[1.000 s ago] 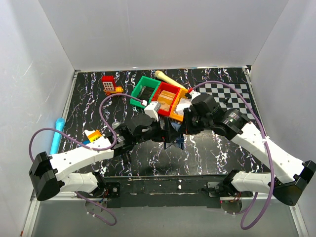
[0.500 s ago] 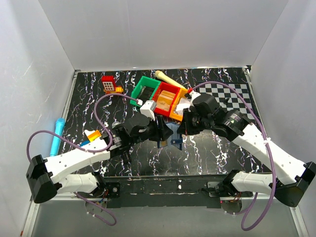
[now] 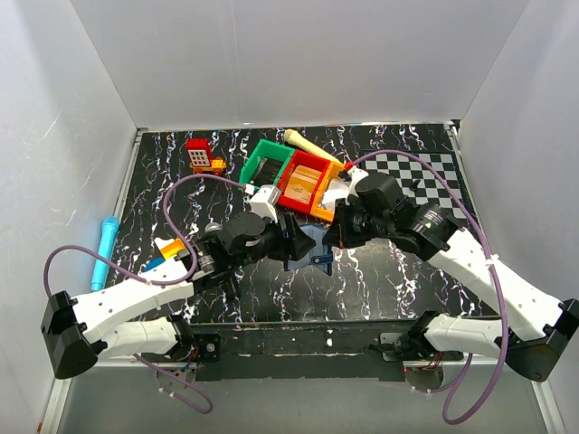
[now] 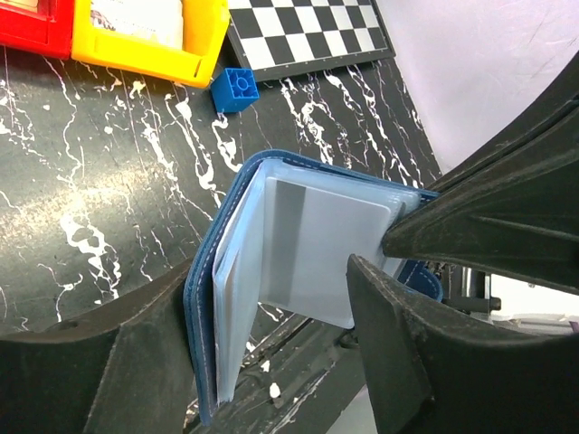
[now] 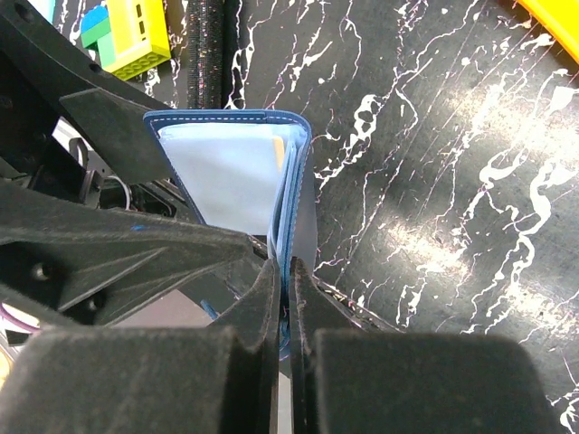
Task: Take the credit cards out of the card holder
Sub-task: Open the card holder at the center of the board.
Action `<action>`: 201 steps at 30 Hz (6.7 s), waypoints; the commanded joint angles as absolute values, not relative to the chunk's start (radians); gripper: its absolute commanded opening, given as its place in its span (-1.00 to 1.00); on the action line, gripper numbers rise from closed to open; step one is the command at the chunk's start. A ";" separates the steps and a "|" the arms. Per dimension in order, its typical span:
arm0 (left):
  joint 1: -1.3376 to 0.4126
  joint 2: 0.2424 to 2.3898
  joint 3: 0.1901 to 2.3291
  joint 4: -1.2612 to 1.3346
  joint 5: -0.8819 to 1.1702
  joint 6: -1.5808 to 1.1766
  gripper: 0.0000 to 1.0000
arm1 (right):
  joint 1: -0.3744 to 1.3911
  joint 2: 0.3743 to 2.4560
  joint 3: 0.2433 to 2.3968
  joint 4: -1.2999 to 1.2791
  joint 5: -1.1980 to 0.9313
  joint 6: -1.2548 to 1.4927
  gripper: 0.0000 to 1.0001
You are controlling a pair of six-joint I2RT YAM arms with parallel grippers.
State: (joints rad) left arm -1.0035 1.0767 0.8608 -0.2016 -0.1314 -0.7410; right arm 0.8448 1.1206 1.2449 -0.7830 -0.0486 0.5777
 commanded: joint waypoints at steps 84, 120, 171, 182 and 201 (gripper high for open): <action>-0.943 0.900 1.031 -0.469 -0.149 -0.673 -1.00 | 0.598 0.902 0.882 -0.152 -0.690 0.706 -0.46; -0.943 1.003 0.927 -0.224 0.071 -0.696 0.57 | 0.598 0.925 0.956 -0.253 -0.690 0.733 -0.97; -0.943 0.937 0.996 -0.347 -0.020 -0.620 -0.12 | 0.598 0.943 0.864 -0.123 -0.719 0.772 -0.97; -0.943 0.922 0.986 -0.357 -0.035 -0.620 0.18 | 0.597 0.943 0.859 -0.117 -0.722 0.772 -0.97; -0.945 0.910 0.968 -0.371 -0.054 -0.609 -0.70 | 0.589 0.934 0.861 -0.133 -0.726 0.758 -0.97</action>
State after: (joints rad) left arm -0.9417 0.9325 0.9585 -0.3775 -0.0578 -0.6159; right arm 0.5949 0.9489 0.8547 -0.1768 -0.7036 0.7635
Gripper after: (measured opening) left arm 0.185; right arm 0.043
